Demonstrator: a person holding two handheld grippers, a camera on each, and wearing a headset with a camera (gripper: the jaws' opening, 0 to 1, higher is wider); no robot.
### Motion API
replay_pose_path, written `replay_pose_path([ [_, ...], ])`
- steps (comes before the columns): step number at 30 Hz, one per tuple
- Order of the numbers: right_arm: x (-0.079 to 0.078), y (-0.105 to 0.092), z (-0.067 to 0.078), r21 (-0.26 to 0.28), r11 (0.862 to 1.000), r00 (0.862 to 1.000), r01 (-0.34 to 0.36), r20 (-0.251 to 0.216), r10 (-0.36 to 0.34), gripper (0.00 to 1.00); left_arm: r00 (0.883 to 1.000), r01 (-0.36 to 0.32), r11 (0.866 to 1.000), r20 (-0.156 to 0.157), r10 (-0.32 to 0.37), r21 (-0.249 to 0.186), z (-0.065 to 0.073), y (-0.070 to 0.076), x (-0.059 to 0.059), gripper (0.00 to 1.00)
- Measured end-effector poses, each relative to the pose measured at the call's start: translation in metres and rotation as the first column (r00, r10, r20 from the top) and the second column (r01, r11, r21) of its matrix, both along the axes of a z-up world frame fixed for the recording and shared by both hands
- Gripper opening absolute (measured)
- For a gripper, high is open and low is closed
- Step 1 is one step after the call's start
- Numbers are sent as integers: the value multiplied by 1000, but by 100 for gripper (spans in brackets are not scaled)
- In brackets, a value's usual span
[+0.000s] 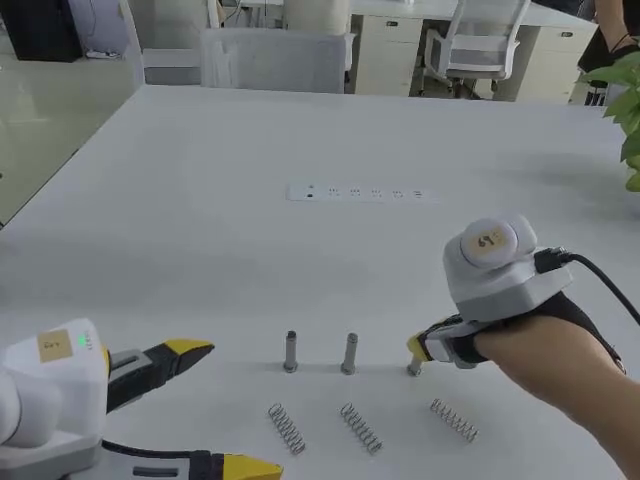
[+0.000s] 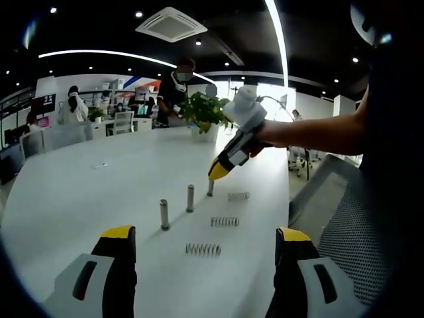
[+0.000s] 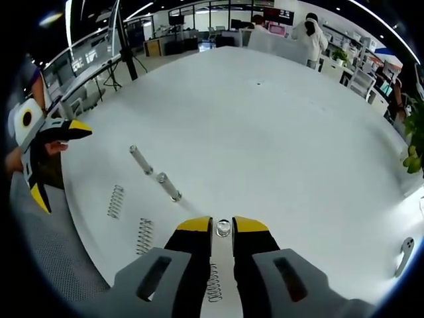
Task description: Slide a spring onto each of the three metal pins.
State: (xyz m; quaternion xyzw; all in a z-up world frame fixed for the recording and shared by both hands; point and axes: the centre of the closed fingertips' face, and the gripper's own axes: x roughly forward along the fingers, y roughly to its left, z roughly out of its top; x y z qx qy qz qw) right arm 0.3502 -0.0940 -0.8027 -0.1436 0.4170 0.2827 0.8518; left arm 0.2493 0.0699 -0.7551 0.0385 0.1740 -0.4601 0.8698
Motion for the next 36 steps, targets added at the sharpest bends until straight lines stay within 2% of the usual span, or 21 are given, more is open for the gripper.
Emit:
replay_pose_path([
  [11,1,0,5,9,1000,1000,-9,17,9,15,1000,6,1000,2,-6,1,1,-2,0,84],
  [22,-9,-10,8,10,1000,1000,-2,28,1,17,1000,7,1000,1,-7,-1,-2,-2,-2,84],
  [30,-23,-17,2,5,1000,1000,-1,-1,1,17,1000,9,1000,2,-9,-4,-3,-2,-3,84],
  [36,-36,-22,-10,-15,1000,999,-15,-40,15,17,1000,8,1000,-2,-8,-5,-4,-2,-4,84],
])
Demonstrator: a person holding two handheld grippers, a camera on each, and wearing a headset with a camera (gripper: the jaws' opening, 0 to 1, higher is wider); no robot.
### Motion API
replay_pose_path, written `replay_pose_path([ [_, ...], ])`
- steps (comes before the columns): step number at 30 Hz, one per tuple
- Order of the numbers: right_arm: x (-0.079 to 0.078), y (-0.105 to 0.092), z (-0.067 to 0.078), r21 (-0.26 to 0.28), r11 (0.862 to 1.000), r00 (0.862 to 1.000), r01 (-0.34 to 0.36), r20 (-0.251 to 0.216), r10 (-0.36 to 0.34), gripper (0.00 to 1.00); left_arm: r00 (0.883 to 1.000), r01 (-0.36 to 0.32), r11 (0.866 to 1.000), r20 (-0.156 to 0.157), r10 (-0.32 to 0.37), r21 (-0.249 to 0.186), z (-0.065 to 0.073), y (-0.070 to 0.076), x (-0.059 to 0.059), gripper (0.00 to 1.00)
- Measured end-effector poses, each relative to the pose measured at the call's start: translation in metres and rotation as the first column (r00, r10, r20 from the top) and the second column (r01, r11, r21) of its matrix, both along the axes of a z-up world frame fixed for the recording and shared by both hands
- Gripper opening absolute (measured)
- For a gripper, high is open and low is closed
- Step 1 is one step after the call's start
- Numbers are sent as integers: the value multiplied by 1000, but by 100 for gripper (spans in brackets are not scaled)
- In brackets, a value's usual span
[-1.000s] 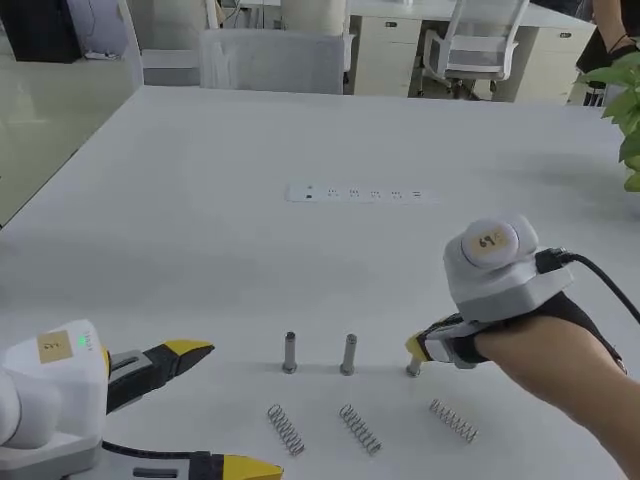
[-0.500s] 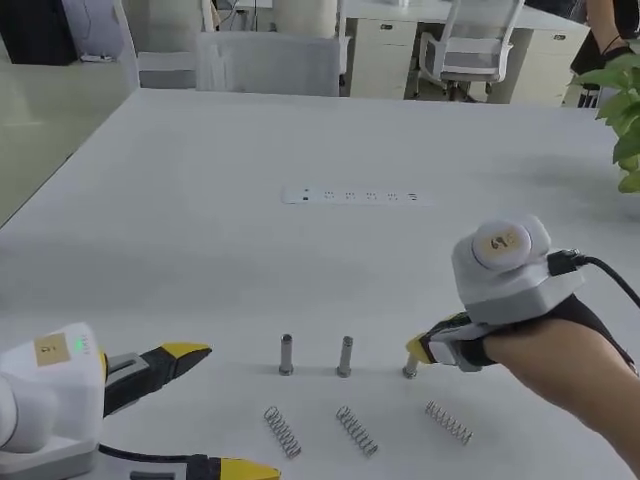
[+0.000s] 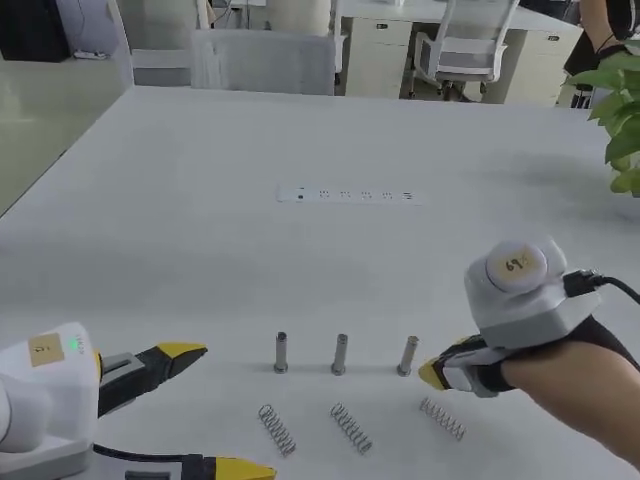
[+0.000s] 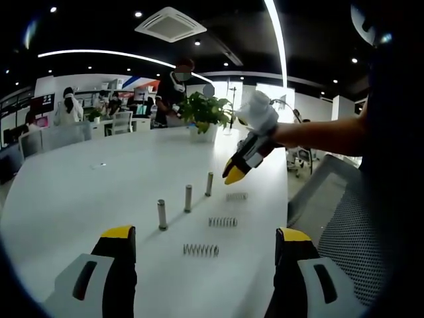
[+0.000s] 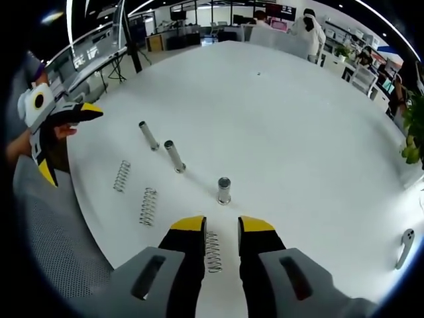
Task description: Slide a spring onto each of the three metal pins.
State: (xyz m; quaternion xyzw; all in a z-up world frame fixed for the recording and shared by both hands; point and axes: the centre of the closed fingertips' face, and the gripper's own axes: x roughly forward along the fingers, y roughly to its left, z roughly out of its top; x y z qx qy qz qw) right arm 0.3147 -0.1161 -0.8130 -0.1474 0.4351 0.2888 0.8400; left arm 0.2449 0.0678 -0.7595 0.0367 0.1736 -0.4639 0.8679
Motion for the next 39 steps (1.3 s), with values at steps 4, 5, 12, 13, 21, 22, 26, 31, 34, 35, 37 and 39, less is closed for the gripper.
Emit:
replay_pose_path([
  [4,-10,2,-10,-12,1000,999,-20,-38,20,16,1000,0,1000,0,0,-4,0,-1,0,84],
  [5,-11,2,-12,-18,1000,999,-26,-47,25,16,1000,0,1000,0,0,-4,0,-1,0,84],
  [12,-18,5,-24,-59,996,994,-70,-93,65,14,1000,-4,1000,-5,4,-9,-1,0,0,84],
  [13,-19,5,-26,-68,994,992,-81,-101,74,13,1000,-6,1000,-5,6,-9,-2,1,0,84],
  [21,-22,5,-35,-134,981,983,-140,-141,121,12,1000,-16,1000,-9,16,-15,-3,3,2,83],
  [22,-22,5,-36,-135,981,982,-142,-141,123,12,1000,-17,1000,-9,17,-16,-3,3,2,83],
  [26,-21,5,-37,-160,974,979,-163,-149,139,12,1000,-18,1000,-10,18,-17,-4,3,2,83],
  [31,-20,4,-40,-187,964,973,-188,-171,157,10,1000,-16,1000,-9,16,-18,-3,3,2,83],
  [34,-20,3,-41,-201,959,970,-202,-178,167,10,1000,-19,1000,-8,18,-19,-3,4,3,83],
  [35,-20,2,-41,-207,956,968,-207,-186,170,9,1000,-20,1000,-8,19,-20,-3,4,3,83],
  [37,-21,2,-42,-213,953,965,-216,-192,176,9,1000,-21,1000,-8,21,-21,-3,5,3,83],
  [39,-20,2,-42,-214,952,965,-219,-193,178,9,1000,-22,1000,-9,22,-21,-4,5,3,83],
])
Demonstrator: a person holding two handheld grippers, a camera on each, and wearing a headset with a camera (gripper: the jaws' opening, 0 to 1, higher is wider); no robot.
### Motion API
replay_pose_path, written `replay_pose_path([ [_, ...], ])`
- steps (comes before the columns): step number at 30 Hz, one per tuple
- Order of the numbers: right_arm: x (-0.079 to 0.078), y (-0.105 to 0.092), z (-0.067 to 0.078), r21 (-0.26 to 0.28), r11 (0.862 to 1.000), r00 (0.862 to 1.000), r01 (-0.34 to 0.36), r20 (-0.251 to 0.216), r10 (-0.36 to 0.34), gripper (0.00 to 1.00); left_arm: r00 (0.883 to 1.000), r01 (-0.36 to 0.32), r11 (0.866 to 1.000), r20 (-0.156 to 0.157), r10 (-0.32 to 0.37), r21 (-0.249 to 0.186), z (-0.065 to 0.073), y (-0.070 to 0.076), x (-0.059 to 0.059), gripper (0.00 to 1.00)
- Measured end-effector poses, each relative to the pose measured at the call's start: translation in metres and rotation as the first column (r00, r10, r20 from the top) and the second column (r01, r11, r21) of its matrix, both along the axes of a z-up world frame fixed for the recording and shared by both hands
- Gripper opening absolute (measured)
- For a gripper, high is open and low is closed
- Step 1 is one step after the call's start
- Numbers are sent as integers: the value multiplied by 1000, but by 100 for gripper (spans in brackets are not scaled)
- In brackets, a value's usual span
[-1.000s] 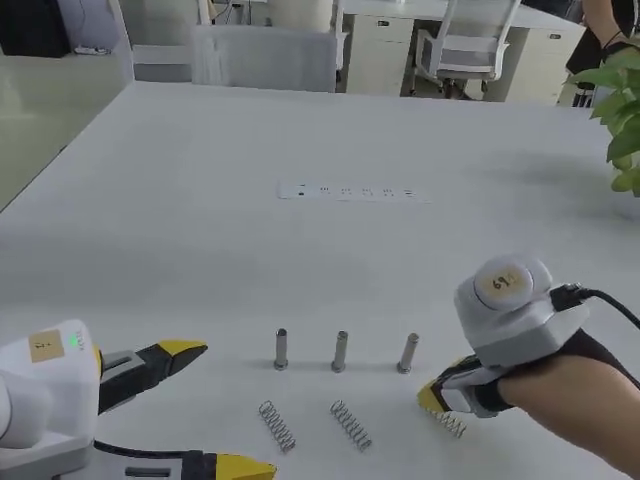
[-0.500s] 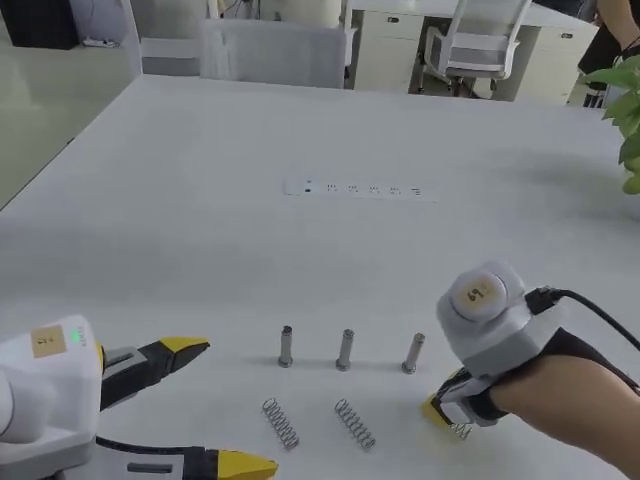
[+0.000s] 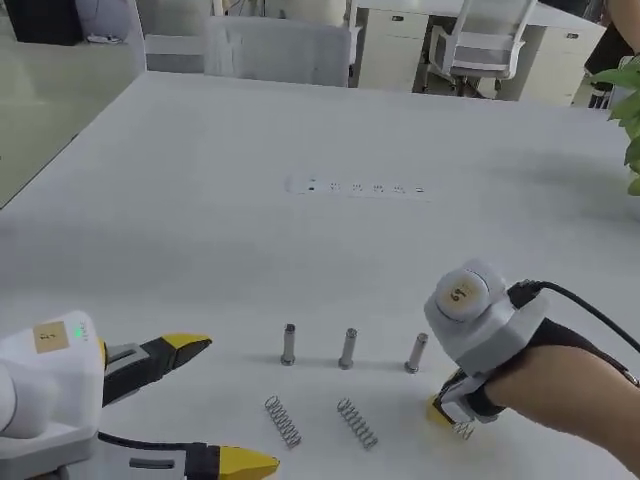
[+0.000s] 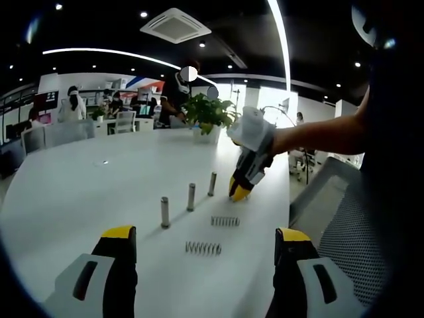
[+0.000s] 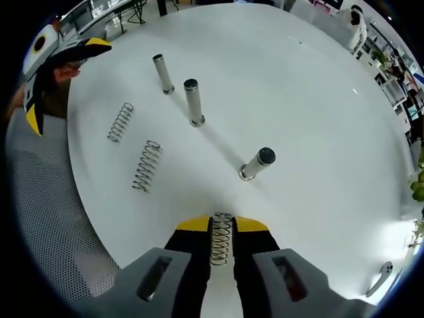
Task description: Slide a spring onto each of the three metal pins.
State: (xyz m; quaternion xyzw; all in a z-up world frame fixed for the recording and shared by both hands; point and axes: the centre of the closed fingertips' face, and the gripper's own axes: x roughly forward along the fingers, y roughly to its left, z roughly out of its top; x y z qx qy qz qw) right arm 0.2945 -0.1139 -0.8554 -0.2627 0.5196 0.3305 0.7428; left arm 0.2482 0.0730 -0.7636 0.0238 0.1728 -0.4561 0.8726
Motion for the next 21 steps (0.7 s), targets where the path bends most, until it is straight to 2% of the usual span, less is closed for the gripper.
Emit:
replay_pose_path([
  [6,-1,0,0,-12,1000,1000,-1,-19,1,9,1000,2,1000,-4,-2,2,-2,0,-1,83],
  [13,0,-1,-1,4,1000,999,24,-39,-24,8,1000,5,1000,-2,-5,4,-1,0,-1,82],
  [21,-2,0,5,46,997,998,58,-10,-58,8,1000,11,1000,1,-11,6,2,0,-1,82],
])
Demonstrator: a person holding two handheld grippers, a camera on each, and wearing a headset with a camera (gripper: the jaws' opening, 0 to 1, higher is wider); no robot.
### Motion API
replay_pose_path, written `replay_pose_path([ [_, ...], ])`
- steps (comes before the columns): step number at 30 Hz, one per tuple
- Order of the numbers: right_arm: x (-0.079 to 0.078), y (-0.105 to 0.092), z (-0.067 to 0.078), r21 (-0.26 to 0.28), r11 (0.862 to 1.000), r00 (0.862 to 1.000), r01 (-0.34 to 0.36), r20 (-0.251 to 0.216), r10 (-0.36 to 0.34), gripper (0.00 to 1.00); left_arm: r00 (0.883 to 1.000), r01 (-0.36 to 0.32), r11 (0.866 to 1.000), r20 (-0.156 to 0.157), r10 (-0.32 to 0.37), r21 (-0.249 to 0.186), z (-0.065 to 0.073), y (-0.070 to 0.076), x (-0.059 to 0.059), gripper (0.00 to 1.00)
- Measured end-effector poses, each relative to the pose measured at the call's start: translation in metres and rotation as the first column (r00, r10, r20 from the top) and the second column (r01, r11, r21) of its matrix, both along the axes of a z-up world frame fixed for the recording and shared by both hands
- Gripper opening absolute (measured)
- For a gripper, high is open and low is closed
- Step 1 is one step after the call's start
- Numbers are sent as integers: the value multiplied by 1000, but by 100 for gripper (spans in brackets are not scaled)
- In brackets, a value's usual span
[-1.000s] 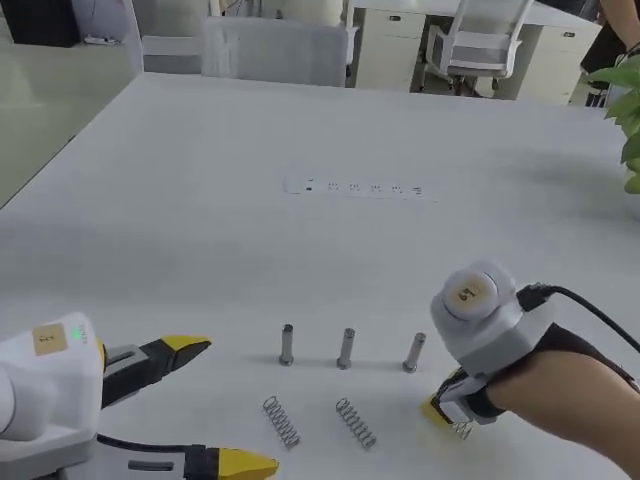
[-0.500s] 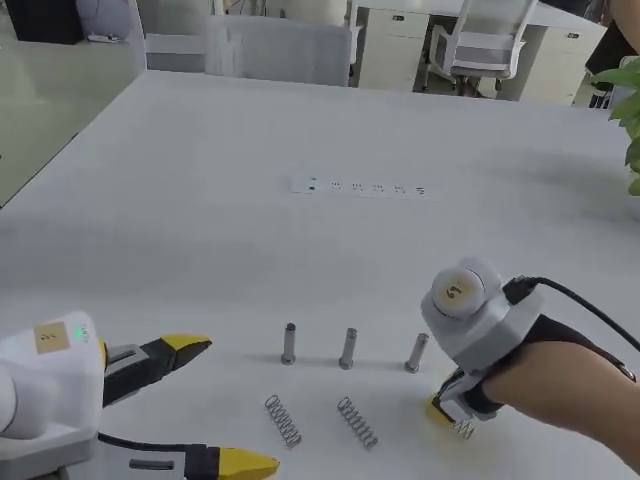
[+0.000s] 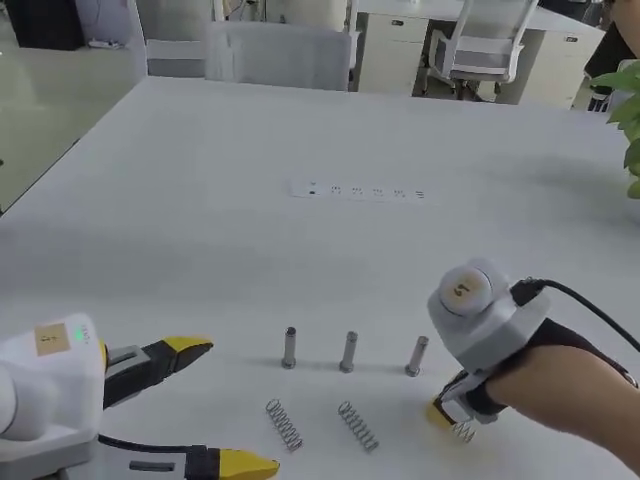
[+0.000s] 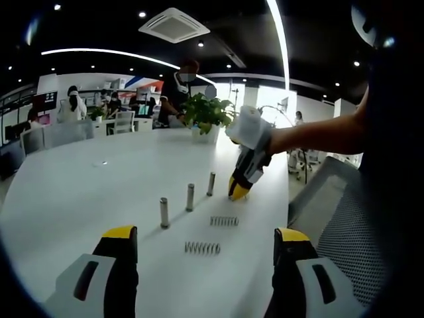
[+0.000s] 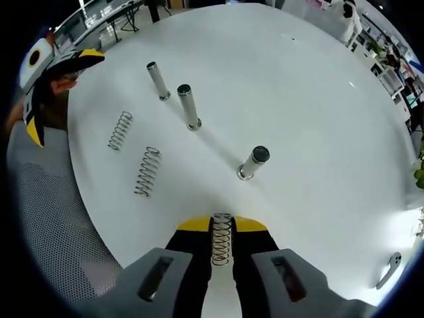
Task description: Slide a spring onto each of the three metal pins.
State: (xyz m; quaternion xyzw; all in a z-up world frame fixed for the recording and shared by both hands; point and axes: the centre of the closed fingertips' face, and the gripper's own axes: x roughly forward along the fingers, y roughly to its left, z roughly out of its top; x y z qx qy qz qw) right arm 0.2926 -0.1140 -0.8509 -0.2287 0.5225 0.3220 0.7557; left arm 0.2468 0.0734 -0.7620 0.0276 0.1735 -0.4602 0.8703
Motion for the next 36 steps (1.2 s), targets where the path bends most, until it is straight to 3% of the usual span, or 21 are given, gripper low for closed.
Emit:
replay_pose_path([
  [14,-6,14,28,91,996,998,17,64,-23,8,1000,29,1000,-3,-29,8,2,-8,-5,80],
  [20,-9,28,46,162,986,996,22,86,-37,8,999,41,999,-4,-41,6,3,-11,-7,78],
  [26,-9,53,74,262,965,992,1,119,-33,8,999,51,999,-7,-51,5,3,-13,-8,78],
  [36,-9,99,119,353,930,976,-98,217,21,8,997,71,997,-5,-71,-13,10,-16,-4,74],
])
